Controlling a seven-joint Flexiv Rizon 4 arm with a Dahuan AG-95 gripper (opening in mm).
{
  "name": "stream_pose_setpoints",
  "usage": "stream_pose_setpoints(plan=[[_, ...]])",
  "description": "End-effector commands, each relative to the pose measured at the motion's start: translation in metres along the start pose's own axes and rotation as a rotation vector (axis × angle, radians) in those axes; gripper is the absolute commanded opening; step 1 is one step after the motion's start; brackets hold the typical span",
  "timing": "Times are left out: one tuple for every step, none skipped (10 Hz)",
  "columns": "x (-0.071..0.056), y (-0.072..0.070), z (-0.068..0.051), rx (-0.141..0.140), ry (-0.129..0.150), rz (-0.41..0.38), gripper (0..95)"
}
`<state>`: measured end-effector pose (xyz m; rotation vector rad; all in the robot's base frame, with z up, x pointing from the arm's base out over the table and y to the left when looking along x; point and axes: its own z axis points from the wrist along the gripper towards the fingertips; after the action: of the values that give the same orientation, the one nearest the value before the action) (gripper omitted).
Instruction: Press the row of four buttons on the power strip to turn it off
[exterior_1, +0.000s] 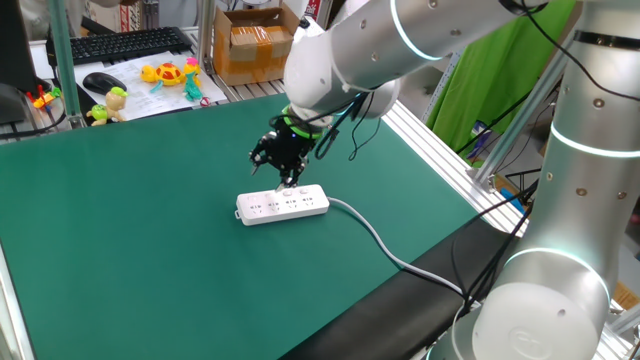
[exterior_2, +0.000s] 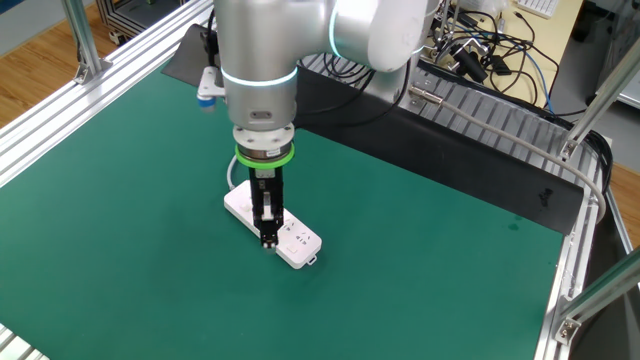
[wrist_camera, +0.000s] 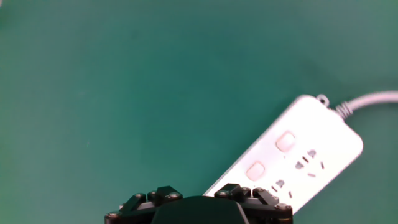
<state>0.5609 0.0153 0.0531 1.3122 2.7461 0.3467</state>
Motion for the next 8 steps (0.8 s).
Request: stream_pose_setpoints(plan=[[0.001,0.005,-0.015,0.023,0.012,-0.158,57.0],[0.001,0.006,-0.017,0.023,0.013,-0.175,57.0],[0.002,0.006,-0.021,0.023,0.011,-0.237,57.0],[0.003,0.006,-0.023,0.026,0.008,-0.271,57.0],[0.004,0.006,-0.028,0.032,0.003,-0.309,57.0],[0.006,0.006,-0.033,0.041,-0.005,-0.35,57.0],[0.008,0.005,-0.038,0.045,-0.009,-0.375,57.0],[0.012,0.003,-0.043,0.048,-0.014,-0.423,57.0]])
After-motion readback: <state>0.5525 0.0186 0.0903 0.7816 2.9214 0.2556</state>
